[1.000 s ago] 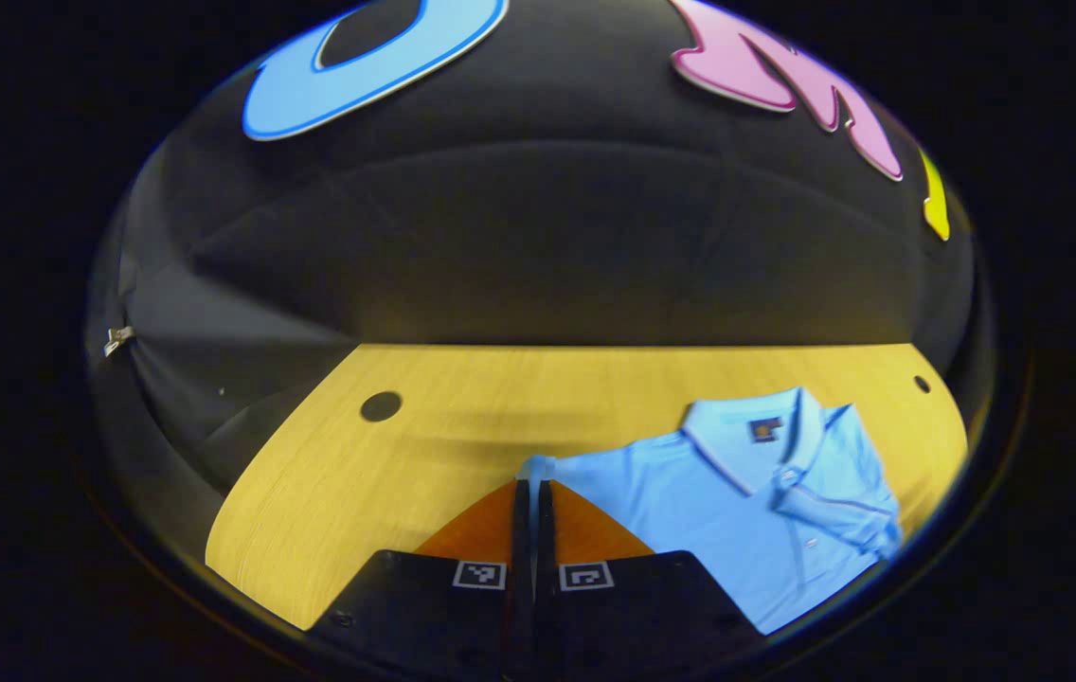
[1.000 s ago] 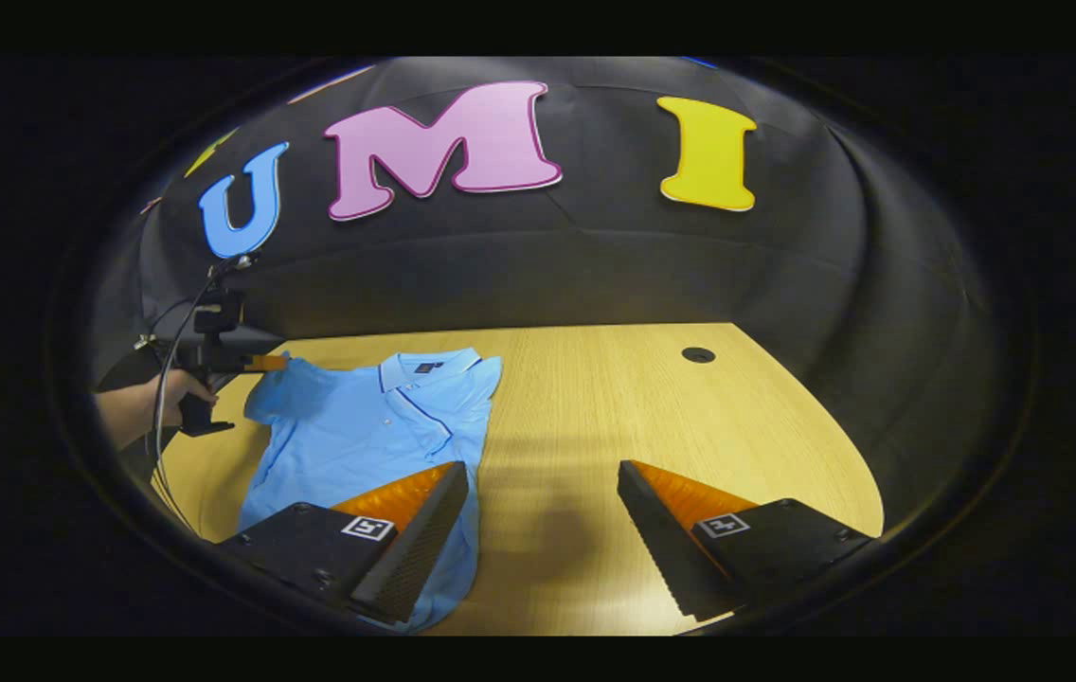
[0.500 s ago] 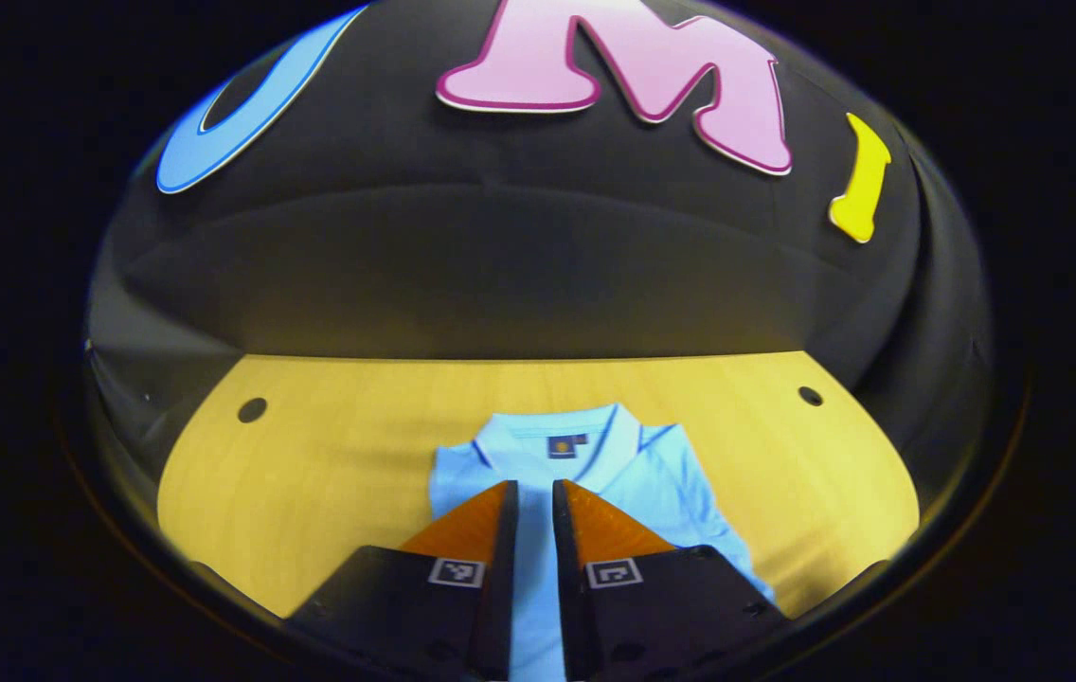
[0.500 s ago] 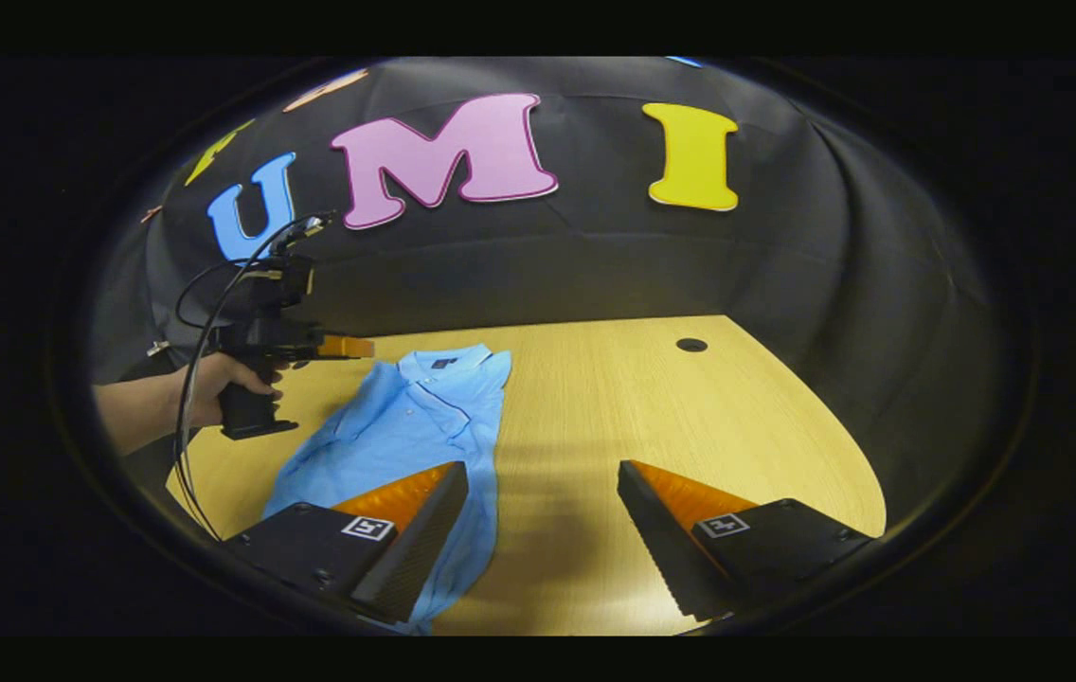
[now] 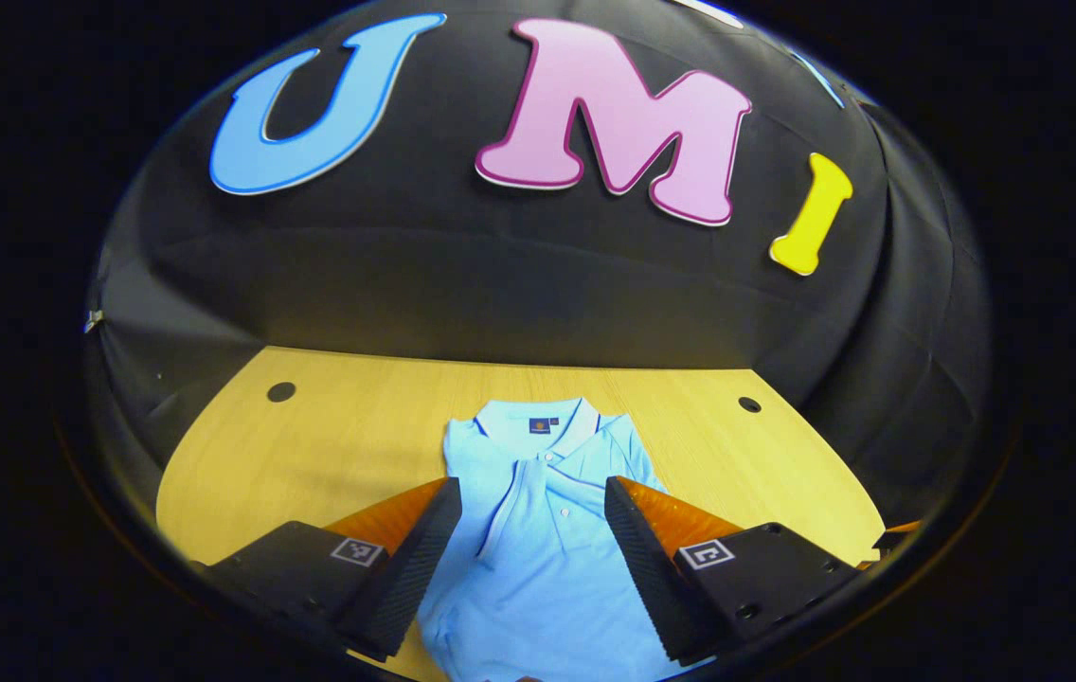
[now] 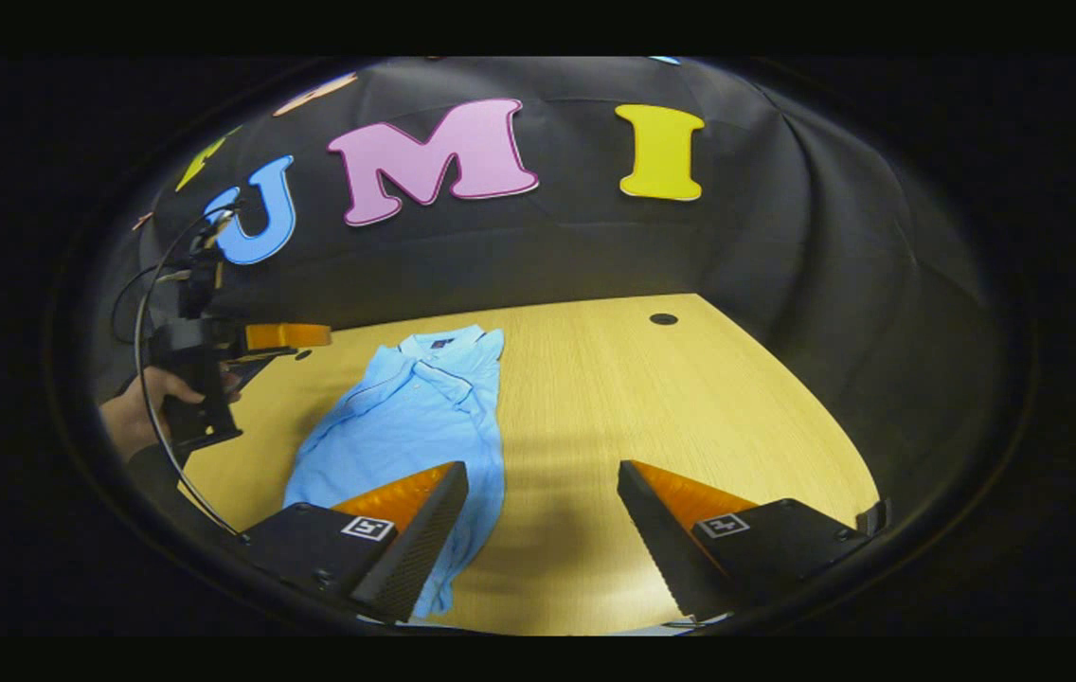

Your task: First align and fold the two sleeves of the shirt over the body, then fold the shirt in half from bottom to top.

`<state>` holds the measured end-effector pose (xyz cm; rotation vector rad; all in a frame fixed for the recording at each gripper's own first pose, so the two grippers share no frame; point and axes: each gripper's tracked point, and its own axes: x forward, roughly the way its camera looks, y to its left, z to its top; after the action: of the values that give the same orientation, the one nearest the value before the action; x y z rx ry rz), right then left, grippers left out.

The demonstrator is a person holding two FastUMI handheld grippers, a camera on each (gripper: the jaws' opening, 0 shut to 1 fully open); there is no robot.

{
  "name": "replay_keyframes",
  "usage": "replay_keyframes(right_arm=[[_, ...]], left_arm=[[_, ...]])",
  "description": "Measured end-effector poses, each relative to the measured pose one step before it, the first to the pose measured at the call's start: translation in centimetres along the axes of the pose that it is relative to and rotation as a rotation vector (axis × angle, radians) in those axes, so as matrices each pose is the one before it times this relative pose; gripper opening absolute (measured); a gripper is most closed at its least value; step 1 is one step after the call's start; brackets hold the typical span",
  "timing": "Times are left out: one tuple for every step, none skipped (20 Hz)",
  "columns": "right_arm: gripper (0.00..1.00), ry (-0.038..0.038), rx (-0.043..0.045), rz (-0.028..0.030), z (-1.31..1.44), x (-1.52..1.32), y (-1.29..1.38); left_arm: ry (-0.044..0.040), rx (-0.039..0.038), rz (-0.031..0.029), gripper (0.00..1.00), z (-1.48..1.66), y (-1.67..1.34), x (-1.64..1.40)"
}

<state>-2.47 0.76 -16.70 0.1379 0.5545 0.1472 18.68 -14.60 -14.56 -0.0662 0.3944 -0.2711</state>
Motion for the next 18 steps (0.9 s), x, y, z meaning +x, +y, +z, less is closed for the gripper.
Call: replay_keyframes(right_arm=[[0.99,0.00462,0.00543,0.00207,-0.277,-0.745,0.479],[0.99,0.00214,0.00308,0.00205,-0.195,-0.806,0.44],[0.99,-0.00147,-0.0001,0.00244,-0.195,-0.678,0.468],[0.99,-0.0023,-0.00391,0.00059,-0.102,-0.538,0.487],[0.99,0.0019,-0.00348,0.00238,-0.418,-0.542,0.453],[0.99,0.00824,-0.00072,0.00419,-0.448,-0.48,0.514],[0.99,0.00745,0.00083,0.00602,-0.57,-0.606,0.501],[0.99,0.0087,-0.0022,0.00491,-0.588,-0.471,0.596],[0.99,0.01029,-0.00552,0.00298,-0.68,-0.285,0.486],[0.99,0.01531,-0.00718,-0.0002,-0.815,-0.161,0.413],[0.99,0.02172,-0.00382,0.00725,-1.149,-0.081,0.625],[0.99,0.02255,0.00126,0.00359,-1.142,0.061,0.54],[0.98,0.02126,0.00022,0.00867,-1.082,0.128,0.646],[0.98,0.02501,-0.00213,0.00575,-1.267,0.378,0.58],[0.98,0.02501,-0.00218,0.00747,-1.216,0.447,0.572],[0.98,0.02673,-0.01069,0.00218,-1.287,0.525,0.338],[0.98,0.02314,-0.00821,-0.00953,-1.078,0.53,0.103],[0.98,0.01918,0.00059,-0.00406,-0.876,0.468,0.163]], left_arm=[[-0.00437,0.00472,0.00582,0.98,-0.669,0.406,-2.35],[-0.00316,0.00362,0.00005,0.98,-0.476,0.309,-1.799],[-0.001,0.00517,-0.00018,0.97,-0.739,0.225,-1.943],[0.00371,0.00654,-0.00292,0.98,-0.956,0.312,-2.204],[0.00663,0.00516,-0.00206,0.97,-1.158,0.058,-1.908],[0.00956,0.0074,-0.00524,0.97,-1.195,0.034,-1.588],[0.00952,0.00911,-0.00002,0.97,-1.282,0.036,-1.396],[0.01052,0.01033,-0.00497,0.97,-1.401,-0.083,-1.229],[0.0126,0.00595,-0.00482,0.98,-1.488,-0.226,-0.935],[0.01839,-0.00147,-0.00736,0.97,-1.564,-0.297,-0.759],[0.0237,-0.00915,-0.00607,0.97,-1.825,-0.332,-0.398],[0.03049,-0.01542,-0.00137,0.97,-1.888,-0.27,-0.344],[0.03159,-0.01976,-0.00324,0.97,-1.879,-0.153,-0.309],[0.02506,-0.01829,-0.00925,0.97,-1.662,-0.422,-0.006],[0.0203,-0.01434,-0.00433,0.97,-1.376,-0.344,0.07],[0.01067,-0.00884,0.001,0.97,-1.082,-0.046,0.363],[0.01001,-0.00469,-0.0013,0.98,-1.106,-0.034,0.246],[0.0133,-0.00199,-0.00281,0.98,-1.025,-0.126,0.212]])
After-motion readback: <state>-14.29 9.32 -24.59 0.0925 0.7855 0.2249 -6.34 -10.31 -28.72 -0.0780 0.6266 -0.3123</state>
